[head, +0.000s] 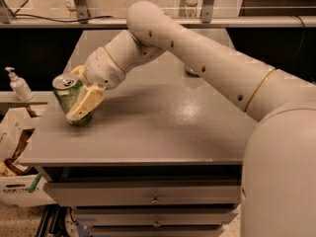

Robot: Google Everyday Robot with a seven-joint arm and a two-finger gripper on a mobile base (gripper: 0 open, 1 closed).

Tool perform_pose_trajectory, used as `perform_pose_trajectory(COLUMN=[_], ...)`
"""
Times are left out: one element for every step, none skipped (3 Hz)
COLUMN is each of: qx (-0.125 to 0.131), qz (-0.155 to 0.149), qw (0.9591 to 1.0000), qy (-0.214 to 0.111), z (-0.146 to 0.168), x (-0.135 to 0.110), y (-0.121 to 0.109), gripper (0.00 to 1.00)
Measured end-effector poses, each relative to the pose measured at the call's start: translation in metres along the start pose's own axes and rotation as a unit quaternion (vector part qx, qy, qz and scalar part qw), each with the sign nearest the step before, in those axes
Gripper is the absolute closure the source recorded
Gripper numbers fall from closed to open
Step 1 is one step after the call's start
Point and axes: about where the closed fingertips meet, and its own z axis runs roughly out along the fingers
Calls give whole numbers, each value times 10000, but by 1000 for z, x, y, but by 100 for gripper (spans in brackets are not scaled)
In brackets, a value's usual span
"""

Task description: Knock green can over

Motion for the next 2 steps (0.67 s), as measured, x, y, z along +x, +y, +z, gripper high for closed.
perform_pose_trajectory(qx=[104, 251], qz=[44, 97], qw=[9999, 9996], qy=[-94, 30], z=[-7, -24], x=[1, 3], y=[0, 1], gripper=[65, 88])
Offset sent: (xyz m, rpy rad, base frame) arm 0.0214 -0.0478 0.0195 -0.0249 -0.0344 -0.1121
